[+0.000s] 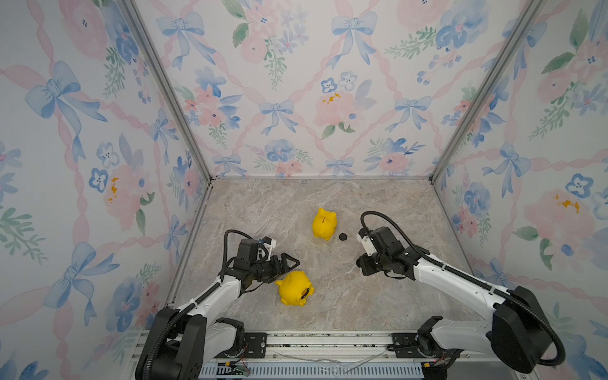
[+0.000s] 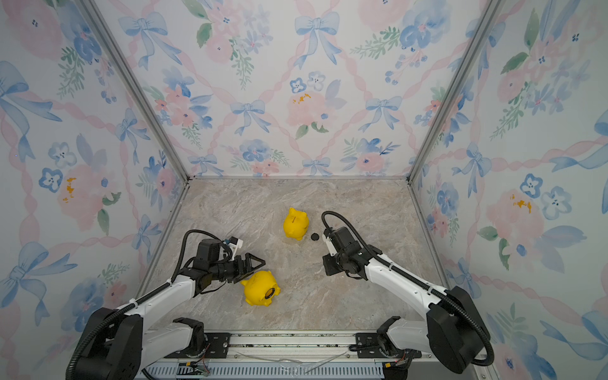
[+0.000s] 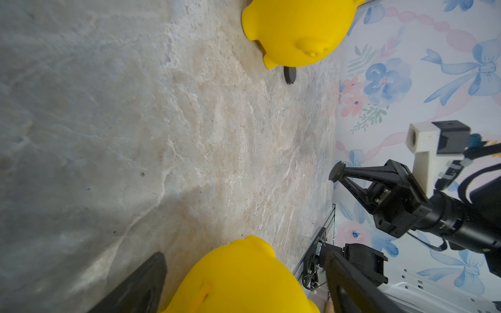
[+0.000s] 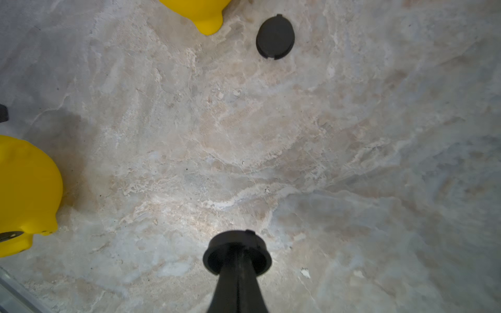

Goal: Open piggy banks
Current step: Place the lid at the center of the board.

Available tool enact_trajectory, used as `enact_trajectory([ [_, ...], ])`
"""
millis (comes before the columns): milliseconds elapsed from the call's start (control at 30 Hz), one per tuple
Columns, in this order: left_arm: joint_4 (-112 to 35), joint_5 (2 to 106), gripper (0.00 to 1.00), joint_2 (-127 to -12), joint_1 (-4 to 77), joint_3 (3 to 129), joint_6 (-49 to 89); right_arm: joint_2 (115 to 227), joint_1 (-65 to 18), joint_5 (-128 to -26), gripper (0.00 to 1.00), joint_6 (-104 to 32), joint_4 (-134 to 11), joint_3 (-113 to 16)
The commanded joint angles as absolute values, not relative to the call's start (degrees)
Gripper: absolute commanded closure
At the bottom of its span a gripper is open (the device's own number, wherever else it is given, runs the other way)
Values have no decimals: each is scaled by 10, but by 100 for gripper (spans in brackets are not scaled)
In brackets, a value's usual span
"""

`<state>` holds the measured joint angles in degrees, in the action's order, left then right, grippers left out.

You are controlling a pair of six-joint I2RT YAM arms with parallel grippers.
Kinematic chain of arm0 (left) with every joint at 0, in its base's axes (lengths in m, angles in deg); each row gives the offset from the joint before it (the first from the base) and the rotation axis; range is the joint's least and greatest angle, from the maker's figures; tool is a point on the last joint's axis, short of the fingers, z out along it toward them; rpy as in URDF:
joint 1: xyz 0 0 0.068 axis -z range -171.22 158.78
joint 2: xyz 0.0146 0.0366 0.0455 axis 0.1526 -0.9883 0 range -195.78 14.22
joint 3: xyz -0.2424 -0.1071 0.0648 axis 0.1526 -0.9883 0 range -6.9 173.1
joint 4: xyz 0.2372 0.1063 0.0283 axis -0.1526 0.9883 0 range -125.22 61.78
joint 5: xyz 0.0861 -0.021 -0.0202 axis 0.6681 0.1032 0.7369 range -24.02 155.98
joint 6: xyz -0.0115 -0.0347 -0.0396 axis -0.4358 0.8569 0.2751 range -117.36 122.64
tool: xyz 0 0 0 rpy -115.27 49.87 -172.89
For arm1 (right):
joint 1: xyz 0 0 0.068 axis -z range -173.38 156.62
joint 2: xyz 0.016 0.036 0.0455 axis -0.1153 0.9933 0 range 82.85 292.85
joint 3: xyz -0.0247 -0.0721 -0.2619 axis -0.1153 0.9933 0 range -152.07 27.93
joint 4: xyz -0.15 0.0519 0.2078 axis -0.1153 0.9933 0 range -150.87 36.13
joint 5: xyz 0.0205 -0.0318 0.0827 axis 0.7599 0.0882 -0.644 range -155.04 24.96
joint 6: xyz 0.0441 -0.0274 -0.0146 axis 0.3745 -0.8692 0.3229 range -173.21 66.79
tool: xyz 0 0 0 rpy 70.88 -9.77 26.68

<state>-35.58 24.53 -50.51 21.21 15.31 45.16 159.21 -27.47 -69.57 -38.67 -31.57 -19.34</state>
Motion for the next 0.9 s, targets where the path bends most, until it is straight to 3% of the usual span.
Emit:
enact_trajectory([
  [0, -368, 236, 6, -487, 207, 142, 455, 1638, -271, -729, 99, -382, -211, -242],
  [467, -370, 244, 6, -454, 200, 141, 452, 1769, -280, -754, 87, -390, -166, -297],
  [533, -370, 247, 6, -450, 198, 140, 451, 1773, -280, -758, 79, -391, -166, -302],
  [733, -363, 246, 6, -443, 193, 144, 449, 1747, -300, -760, 70, -397, -163, -329],
  [867, -359, 251, 6, -448, 192, 144, 448, 1690, -365, -826, 52, -381, -226, -315],
])
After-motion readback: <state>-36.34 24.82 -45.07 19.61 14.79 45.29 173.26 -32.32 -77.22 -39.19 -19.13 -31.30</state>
